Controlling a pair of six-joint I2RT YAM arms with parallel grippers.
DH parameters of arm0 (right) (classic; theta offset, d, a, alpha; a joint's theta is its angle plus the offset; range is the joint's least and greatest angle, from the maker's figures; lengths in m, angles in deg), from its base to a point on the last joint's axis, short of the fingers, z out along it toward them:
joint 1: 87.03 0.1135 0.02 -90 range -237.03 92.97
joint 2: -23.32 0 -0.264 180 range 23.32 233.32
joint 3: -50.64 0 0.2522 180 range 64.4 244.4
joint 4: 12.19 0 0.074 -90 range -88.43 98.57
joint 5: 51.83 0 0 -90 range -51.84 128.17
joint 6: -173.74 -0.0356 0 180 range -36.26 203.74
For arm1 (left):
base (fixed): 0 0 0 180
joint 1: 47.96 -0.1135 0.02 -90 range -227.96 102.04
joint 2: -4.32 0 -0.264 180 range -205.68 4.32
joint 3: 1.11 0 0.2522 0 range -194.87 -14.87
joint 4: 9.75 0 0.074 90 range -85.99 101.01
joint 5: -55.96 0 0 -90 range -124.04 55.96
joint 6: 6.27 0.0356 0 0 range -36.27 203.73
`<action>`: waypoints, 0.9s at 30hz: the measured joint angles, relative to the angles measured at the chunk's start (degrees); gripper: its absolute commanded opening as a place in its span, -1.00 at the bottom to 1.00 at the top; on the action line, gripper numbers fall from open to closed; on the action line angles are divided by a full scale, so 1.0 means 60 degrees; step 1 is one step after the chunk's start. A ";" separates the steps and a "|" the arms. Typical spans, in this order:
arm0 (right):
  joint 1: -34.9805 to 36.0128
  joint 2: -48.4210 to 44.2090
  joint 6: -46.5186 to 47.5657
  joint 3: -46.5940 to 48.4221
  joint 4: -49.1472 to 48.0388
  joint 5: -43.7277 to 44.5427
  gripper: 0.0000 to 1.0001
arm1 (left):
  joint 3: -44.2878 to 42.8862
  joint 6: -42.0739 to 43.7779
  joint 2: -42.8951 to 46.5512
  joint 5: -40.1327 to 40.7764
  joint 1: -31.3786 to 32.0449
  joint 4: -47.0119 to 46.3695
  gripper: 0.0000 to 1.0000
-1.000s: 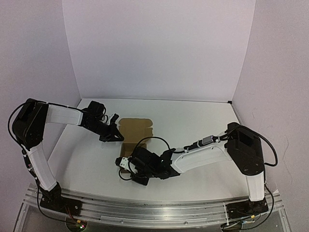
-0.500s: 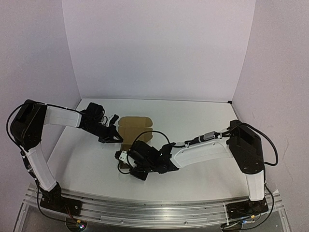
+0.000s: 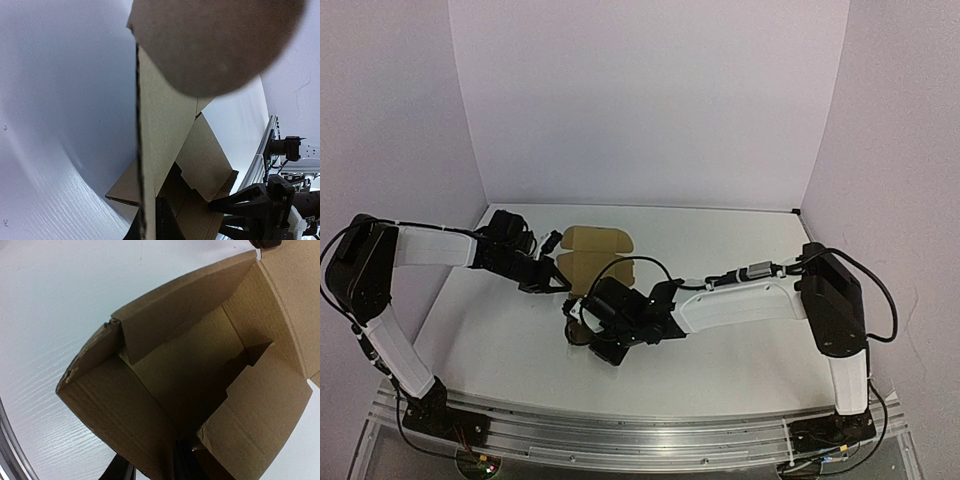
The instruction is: Fold the paper box
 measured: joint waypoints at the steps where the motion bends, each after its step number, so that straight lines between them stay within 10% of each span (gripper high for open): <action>1: -0.0018 0.0000 -0.0167 0.0091 0.0173 -0.0041 -0.46 | 0.0000 0.0005 0.0005 -0.0003 -0.0003 -0.0018 -1.00; 27: -0.0223 -0.0447 -0.1078 0.1606 0.1376 -0.2792 0.41 | 0.0976 -0.0329 0.0814 0.0707 0.0275 0.0040 -1.00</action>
